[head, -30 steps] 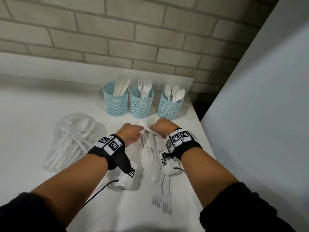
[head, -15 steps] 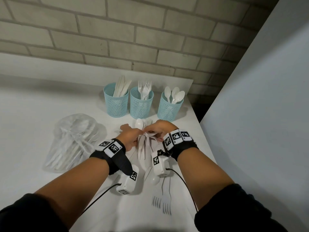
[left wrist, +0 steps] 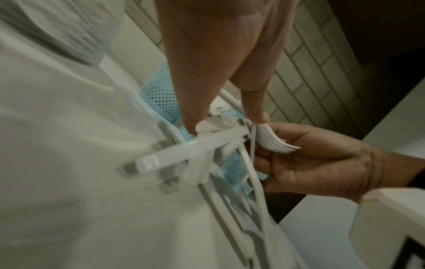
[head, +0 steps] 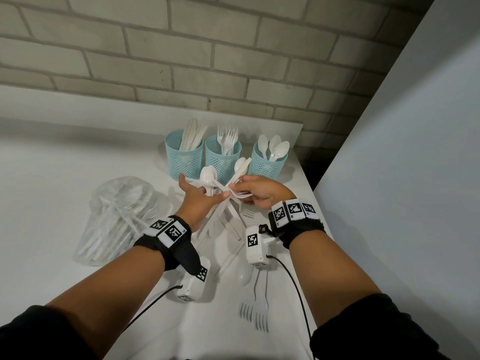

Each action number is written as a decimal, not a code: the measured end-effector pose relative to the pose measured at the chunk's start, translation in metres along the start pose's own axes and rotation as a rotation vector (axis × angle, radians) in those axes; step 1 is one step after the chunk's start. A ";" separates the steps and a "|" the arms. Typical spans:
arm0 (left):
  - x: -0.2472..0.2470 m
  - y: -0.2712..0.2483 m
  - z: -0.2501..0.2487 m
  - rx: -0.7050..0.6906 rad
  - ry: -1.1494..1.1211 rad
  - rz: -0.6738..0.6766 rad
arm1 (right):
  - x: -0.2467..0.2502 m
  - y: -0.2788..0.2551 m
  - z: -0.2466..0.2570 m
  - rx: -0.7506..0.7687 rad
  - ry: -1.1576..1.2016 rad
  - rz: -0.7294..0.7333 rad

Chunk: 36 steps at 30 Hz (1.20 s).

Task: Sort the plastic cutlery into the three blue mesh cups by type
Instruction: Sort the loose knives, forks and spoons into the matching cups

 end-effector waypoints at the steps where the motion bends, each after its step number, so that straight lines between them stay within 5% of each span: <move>1: 0.000 0.001 -0.001 -0.009 -0.020 0.016 | 0.000 -0.001 0.004 0.038 0.029 -0.006; 7: 0.003 0.000 -0.021 -0.090 -0.015 0.101 | 0.001 -0.005 0.021 0.181 0.028 -0.036; 12: 0.011 -0.002 -0.040 -0.172 0.027 -0.022 | -0.002 -0.005 0.032 0.283 0.003 -0.096; 17: 0.009 -0.002 -0.049 -0.121 -0.003 0.013 | -0.007 -0.007 0.035 0.354 0.025 -0.061; 28: -0.005 -0.002 -0.061 -0.277 0.264 -0.009 | -0.021 -0.004 0.041 0.353 0.032 -0.124; 36: -0.010 -0.001 -0.054 -0.209 0.180 0.057 | -0.026 -0.001 0.043 0.330 0.016 -0.271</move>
Point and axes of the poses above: each hand's wrist, its own y-axis towards the middle knuckle, its own x-axis out of the back of the hand, z = x × y, the point moved 3 cm from there along y, towards the middle knuckle, and after that the axes turned 6 degrees about x, right-handed, at the moved point
